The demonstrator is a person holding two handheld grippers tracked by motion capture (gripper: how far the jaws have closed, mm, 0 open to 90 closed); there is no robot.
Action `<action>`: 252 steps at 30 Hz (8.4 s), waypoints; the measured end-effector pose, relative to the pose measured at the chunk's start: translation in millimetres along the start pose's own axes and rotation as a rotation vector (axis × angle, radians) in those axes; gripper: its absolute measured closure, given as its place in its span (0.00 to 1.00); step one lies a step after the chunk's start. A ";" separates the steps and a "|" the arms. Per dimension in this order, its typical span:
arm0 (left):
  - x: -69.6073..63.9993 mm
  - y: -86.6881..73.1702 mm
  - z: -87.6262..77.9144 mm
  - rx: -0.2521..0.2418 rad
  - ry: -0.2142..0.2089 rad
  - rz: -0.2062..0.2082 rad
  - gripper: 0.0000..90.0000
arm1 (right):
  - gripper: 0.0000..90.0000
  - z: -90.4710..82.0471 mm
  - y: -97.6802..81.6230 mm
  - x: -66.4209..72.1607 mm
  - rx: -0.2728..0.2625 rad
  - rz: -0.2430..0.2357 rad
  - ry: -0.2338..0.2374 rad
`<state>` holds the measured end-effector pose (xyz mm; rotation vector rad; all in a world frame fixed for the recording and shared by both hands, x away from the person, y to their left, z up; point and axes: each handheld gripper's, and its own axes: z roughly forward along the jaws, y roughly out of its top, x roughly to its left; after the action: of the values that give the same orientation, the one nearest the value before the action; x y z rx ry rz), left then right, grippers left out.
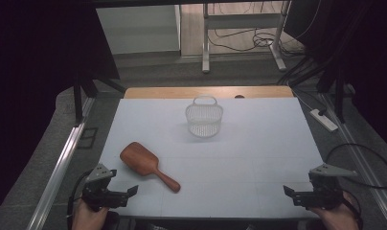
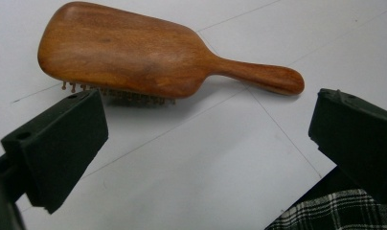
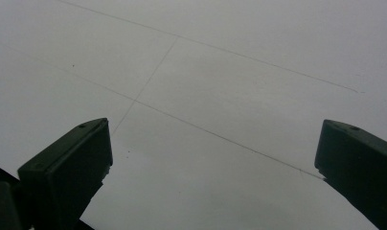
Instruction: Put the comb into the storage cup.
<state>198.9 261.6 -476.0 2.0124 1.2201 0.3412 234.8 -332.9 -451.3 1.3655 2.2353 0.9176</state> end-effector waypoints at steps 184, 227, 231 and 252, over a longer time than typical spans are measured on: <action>75.1 65.9 91.8 0.393 0.106 -0.077 0.99 | 0.00 6.2 3.3 1.6 0.041 -0.023 0.009; 76.4 114.7 131.4 0.372 0.088 -0.001 0.99 | 0.01 6.0 2.9 1.7 0.041 -0.024 0.009; 77.3 114.2 123.8 0.341 0.070 -0.011 0.99 | 0.01 6.0 3.0 1.7 0.042 -0.024 0.009; 66.8 94.1 75.8 0.236 0.004 0.011 0.99 | 0.01 4.8 2.6 2.0 0.031 -0.029 0.011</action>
<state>336.9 258.1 -470.8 2.2193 1.3030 0.2148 238.4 -328.6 -452.9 1.3405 2.2800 0.8864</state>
